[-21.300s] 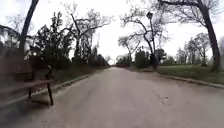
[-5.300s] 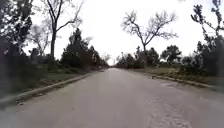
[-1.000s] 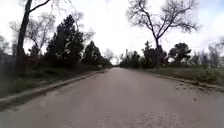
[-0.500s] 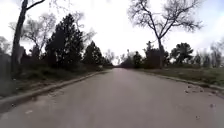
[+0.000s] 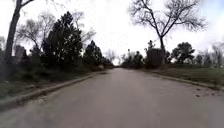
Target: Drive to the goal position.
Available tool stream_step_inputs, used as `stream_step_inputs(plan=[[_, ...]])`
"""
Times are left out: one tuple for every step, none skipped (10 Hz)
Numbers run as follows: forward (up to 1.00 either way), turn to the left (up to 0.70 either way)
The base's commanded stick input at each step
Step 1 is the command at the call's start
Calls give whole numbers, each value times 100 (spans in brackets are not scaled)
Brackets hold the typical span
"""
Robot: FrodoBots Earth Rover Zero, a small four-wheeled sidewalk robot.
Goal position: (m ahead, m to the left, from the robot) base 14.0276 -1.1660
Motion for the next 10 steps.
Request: stream_step_inputs(plan=[[70, 0], [70, 0], [70, 0], [70, 0], [70, 0], [70, 0], [70, 0], [70, 0], [70, 0], [70, 0]])
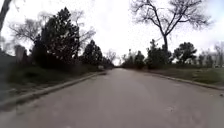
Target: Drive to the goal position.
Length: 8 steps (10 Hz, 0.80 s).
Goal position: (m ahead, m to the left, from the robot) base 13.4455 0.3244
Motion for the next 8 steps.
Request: stream_step_inputs(plan=[[70, 0], [70, 0], [70, 0], [70, 0], [70, 0], [70, 0], [70, 0], [70, 0]])
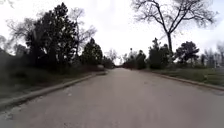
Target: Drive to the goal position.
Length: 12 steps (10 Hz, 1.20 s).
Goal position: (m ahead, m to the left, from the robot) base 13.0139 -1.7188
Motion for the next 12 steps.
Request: stream_step_inputs(plan=[[70, 0], [70, 0], [70, 0], [70, 0], [70, -25], [70, -27], [70, -25], [70, 0], [70, 0], [70, 0], [70, 0], [70, 0]])
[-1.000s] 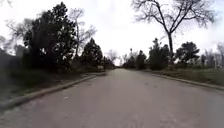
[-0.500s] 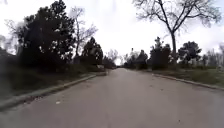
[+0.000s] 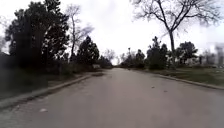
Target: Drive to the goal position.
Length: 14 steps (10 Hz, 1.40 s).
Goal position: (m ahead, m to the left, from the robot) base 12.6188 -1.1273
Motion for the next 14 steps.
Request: stream_step_inputs(plan=[[70, 0], [70, 0], [70, 0], [70, 0], [70, 0], [70, 0], [70, 0], [70, 0], [70, 0], [70, 0], [70, 0], [70, 0], [70, 0], [70, 0]])
